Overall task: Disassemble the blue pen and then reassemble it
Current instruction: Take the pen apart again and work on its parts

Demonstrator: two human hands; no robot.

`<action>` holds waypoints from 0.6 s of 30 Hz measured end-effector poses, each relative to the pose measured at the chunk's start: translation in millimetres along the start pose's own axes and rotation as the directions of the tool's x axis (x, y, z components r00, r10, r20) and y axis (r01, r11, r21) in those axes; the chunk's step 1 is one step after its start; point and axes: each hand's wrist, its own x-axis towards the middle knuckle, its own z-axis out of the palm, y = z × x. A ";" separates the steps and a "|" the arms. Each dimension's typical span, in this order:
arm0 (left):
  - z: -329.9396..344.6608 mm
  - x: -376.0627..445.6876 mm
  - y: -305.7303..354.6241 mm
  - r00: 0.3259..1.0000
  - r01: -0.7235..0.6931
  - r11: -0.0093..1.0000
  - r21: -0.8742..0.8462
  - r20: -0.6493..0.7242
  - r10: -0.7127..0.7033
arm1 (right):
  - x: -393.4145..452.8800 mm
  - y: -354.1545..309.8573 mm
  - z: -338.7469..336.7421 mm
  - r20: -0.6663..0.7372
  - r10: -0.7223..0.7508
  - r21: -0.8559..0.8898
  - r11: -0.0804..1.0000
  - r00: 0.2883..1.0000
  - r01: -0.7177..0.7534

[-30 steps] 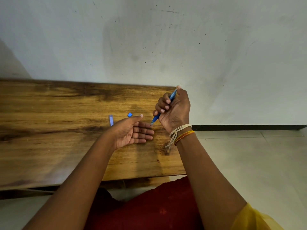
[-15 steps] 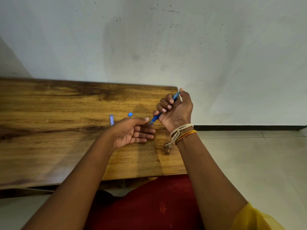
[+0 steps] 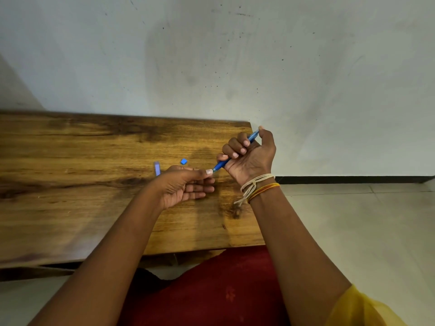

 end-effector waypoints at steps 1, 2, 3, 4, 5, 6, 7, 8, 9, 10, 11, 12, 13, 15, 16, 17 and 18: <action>0.0 -0.2 0.4 1.000 0.002 1.000 -0.002 0.006 -0.002 | 0.4 -0.1 -0.2 -0.003 0.000 0.005 1.000 1.000 0.000; 0.1 -0.4 0.4 1.000 0.004 1.000 -0.004 0.013 -0.004 | 0.7 0.0 -0.7 -0.005 0.000 0.006 1.000 1.000 0.000; 0.1 -0.7 0.5 1.000 0.007 1.000 -0.006 0.018 -0.007 | 0.9 0.1 -1.2 -0.005 0.002 0.007 1.000 1.000 -0.002; 0.1 -0.9 0.4 1.000 0.010 1.000 -0.007 0.021 -0.010 | 1.0 0.2 -1.8 -0.004 0.005 0.009 1.000 1.000 -0.005; 0.1 -1.1 0.3 1.000 0.014 1.000 -0.007 0.025 -0.014 | 1.0 0.0 -2.6 -0.002 0.011 0.011 1.000 1.000 -0.011; 0.1 -1.1 0.4 0.999 0.016 1.000 -0.007 0.030 -0.016 | 1.1 -0.3 -3.3 0.002 0.021 0.011 1.000 1.000 -0.021; 0.0 -1.2 0.5 0.999 0.017 1.000 -0.008 0.036 -0.017 | 1.1 -0.7 -3.9 0.008 0.033 0.012 0.999 0.999 -0.033; -0.1 -1.1 0.7 0.999 0.018 1.000 -0.010 0.039 -0.018 | 1.2 -1.0 -4.4 0.014 0.044 0.012 0.999 0.999 -0.045; -0.3 -1.0 0.8 0.999 0.018 1.000 -0.010 0.041 -0.018 | 1.4 -1.2 -4.6 0.019 0.052 0.012 0.999 0.998 -0.052; -0.5 -0.8 0.7 0.999 0.019 1.000 -0.009 0.043 -0.019 | 1.7 -1.3 -4.8 0.021 0.055 0.010 0.998 0.998 -0.055; -0.7 -0.6 0.4 0.999 0.020 1.000 -0.007 0.045 -0.020 | 2.1 -1.3 -4.7 0.021 0.055 0.003 0.998 0.998 -0.055; -0.7 -0.5 0.1 0.999 0.022 1.000 -0.005 0.048 -0.022 | 2.3 -1.1 -4.6 0.021 0.054 -0.004 0.999 0.998 -0.054; -0.9 -0.5 -0.1 0.999 0.023 1.000 -0.006 0.050 -0.023 | 2.4 -1.1 -4.5 0.021 0.053 -0.007 0.999 0.998 -0.053; -1.7 -0.2 -0.5 0.998 0.022 1.000 -0.012 0.052 -0.022 | 2.2 -0.9 -4.4 0.024 0.052 0.000 0.999 0.998 -0.053; -2.3 -0.3 -0.5 0.998 0.022 1.000 -0.018 0.054 -0.021 | 1.9 -0.8 -4.4 0.028 0.053 0.008 0.999 0.998 -0.054; -2.7 -0.3 -0.3 0.998 0.022 1.000 -0.021 0.056 -0.021 | 1.7 -0.8 -4.3 0.031 0.054 0.017 0.998 0.998 -0.055; -3.0 0.1 -0.2 0.998 0.023 0.999 -0.022 0.058 -0.022 | 1.6 -0.9 -4.4 0.032 0.053 0.022 0.998 0.998 -0.054</action>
